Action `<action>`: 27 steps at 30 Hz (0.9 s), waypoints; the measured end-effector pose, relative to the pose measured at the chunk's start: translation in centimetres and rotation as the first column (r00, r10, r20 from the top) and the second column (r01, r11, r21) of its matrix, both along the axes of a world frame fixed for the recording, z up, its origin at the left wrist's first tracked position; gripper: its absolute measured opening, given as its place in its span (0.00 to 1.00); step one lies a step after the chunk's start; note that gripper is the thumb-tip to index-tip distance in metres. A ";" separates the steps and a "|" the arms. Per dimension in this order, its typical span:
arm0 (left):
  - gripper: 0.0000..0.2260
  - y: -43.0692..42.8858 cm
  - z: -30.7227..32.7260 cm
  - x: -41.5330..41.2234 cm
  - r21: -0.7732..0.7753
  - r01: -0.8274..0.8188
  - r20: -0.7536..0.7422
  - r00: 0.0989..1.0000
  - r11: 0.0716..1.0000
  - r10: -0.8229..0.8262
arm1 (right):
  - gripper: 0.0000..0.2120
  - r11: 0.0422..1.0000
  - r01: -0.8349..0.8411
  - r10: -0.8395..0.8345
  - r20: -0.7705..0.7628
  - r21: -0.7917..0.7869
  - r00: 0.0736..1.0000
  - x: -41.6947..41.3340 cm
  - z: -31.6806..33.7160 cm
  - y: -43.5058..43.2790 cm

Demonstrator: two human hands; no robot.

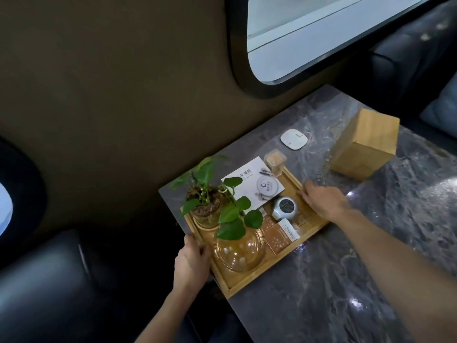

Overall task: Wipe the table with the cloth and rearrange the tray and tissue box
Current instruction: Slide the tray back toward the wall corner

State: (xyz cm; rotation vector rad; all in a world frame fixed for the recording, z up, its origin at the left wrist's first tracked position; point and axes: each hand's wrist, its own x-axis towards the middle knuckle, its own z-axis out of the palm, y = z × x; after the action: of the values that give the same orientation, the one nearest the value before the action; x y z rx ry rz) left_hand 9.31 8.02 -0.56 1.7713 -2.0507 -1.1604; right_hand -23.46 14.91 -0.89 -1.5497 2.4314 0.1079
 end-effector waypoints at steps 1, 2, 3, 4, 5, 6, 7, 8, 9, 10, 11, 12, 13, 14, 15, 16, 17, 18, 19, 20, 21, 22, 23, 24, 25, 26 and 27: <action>0.12 0.0 0.0 0.0 0.002 -0.007 0.005 1.000 1.000 0.007 | 0.12 1.000 0.020 -0.019 0.037 -0.017 0.999 0.1 0.0 0.2; 0.12 0.0 0.0 0.0 -0.005 -0.013 0.024 1.000 1.000 0.013 | 0.13 0.998 0.047 -0.044 0.079 -0.041 0.996 0.2 0.0 0.6; 0.13 0.2 0.1 0.1 -0.031 -0.015 0.053 0.998 0.999 0.016 | 0.14 0.994 0.082 -0.072 0.127 -0.070 0.989 0.2 0.2 1.0; 0.14 0.5 0.2 0.1 -0.078 -0.018 0.070 0.997 0.997 0.023 | 0.16 0.987 0.124 -0.102 0.186 -0.107 0.977 0.3 0.3 1.4; 0.16 0.8 0.3 0.2 -0.140 -0.021 0.051 0.998 0.990 0.028 | 0.18 0.974 0.171 -0.130 0.256 -0.147 0.958 0.3 0.5 2.0; 0.19 1.1 0.5 0.3 -0.198 -0.020 0.008 1.000 0.980 0.022 | 0.23 0.961 0.217 -0.152 0.325 -0.172 0.933 0.4 0.7 2.6; 0.24 1.5 0.7 0.4 -0.229 -0.014 -0.028 1.000 0.973 0.008 | 0.30 0.957 0.237 -0.163 0.365 -0.167 0.917 0.4 0.7 3.2; 0.29 1.8 0.8 0.5 -0.229 -0.002 -0.043 0.999 0.973 -0.008 | 0.38 0.966 0.224 -0.160 0.375 -0.132 0.913 0.4 0.7 4.0; 0.35 2.2 1.0 0.6 -0.214 0.015 -0.043 0.999 0.977 -0.025 | 0.45 0.978 0.191 -0.149 0.369 -0.080 0.918 0.6 0.6 4.7; 0.41 2.6 1.1 0.8 -0.199 0.042 -0.037 0.998 0.979 -0.050 | 0.50 0.987 0.155 -0.133 0.367 -0.031 0.921 0.8 0.4 5.4; 0.46 3.1 1.1 0.9 -0.183 0.078 -0.032 0.996 0.980 -0.085 | 0.54 0.992 0.130 -0.123 0.378 0.009 0.918 0.9 0.3 6.0; 0.51 3.7 1.0 1.0 -0.162 0.118 -0.028 0.992 0.980 -0.125 | 0.56 0.993 0.117 -0.121 0.397 0.034 0.910 0.9 0.1 6.4; 0.55 4.2 0.9 1.0 -0.140 0.169 -0.012 0.985 0.976 -0.173 | 0.57 0.993 0.112 -0.120 0.409 0.045 0.904 0.9 0.0 6.6; 0.57 4.7 0.7 1.0 -0.125 0.230 0.029 0.973 0.965 -0.228 | 0.58 0.993 0.110 -0.118 0.408 0.042 0.905 0.9 -0.2 6.7; 0.58 5.0 0.4 0.8 -0.120 0.288 0.087 0.956 0.950 -0.279 | 0.59 0.994 0.109 -0.112 0.395 0.030 0.912 1.0 -0.2 6.7; 0.59 5.2 0.1 0.7 -0.111 0.329 0.139 0.939 0.938 -0.314 | 0.59 0.994 0.106 -0.105 0.379 0.018 0.920 1.0 -0.3 6.6; 0.60 5.1 0.0 0.4 -0.094 0.346 0.175 0.929 0.934 -0.327 | 0.60 0.995 0.104 -0.098 0.366 0.005 0.926 1.0 -0.3 6.5; 0.60 4.9 0.0 0.2 -0.078 0.343 0.195 0.926 0.936 -0.323 | 0.60 0.995 0.104 -0.096 0.358 -0.003 0.929 1.0 -0.2 6.4; 0.60 4.8 0.0 0.0 -0.067 0.337 0.211 0.925 0.939 -0.317 | 0.60 0.994 0.105 -0.096 0.355 -0.006 0.930 1.0 -0.2 6.3; 0.60 4.6 -0.1 0.0 -0.062 0.342 0.229 0.919 0.938 -0.320 | 0.61 0.994 0.105 -0.097 0.351 -0.005 0.931 0.9 -0.1 6.2; 0.61 4.6 -0.2 0.0 -0.064 0.354 0.250 0.911 0.933 -0.329 | 0.61 0.995 0.102 -0.094 0.344 -0.006 0.934 0.8 0.0 6.1; 0.61 4.5 -0.3 0.1 -0.072 0.371 0.277 0.899 0.926 -0.339 | 0.62 0.996 0.094 -0.085 0.335 -0.009 0.938 0.7 0.1 6.0; 0.61 4.4 -0.4 0.3 -0.080 0.386 0.301 0.888 0.919 -0.347 | 0.62 0.997 0.082 -0.073 0.326 -0.014 0.943 0.6 0.1 5.8; 0.61 4.3 -0.4 0.4 -0.084 0.393 0.316 0.882 0.916 -0.350 | 0.62 0.997 0.069 -0.059 0.318 -0.019 0.946 0.6 0.2 5.6; 0.60 4.2 -0.4 0.4 -0.083 0.391 0.322 0.881 0.917 -0.347 | 0.62 0.998 0.058 -0.047 0.315 -0.026 0.948 0.5 0.2 5.3; 0.60 4.1 -0.3 0.4 -0.082 0.384 0.323 0.883 0.920 -0.340 | 0.62 0.998 0.052 -0.037 0.313 -0.038 0.949 0.5 0.3 5.1; 0.60 3.9 -0.2 0.3 -0.081 0.375 0.322 0.887 0.923 -0.332 | 0.61 0.997 0.048 -0.029 0.312 -0.053 0.950 0.4 0.3 4.8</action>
State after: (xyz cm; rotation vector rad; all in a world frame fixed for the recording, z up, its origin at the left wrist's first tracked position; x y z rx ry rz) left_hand 9.64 11.95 -0.74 1.6329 -2.6540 -0.8288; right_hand -23.04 19.67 -0.55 -1.4192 2.2306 -0.2043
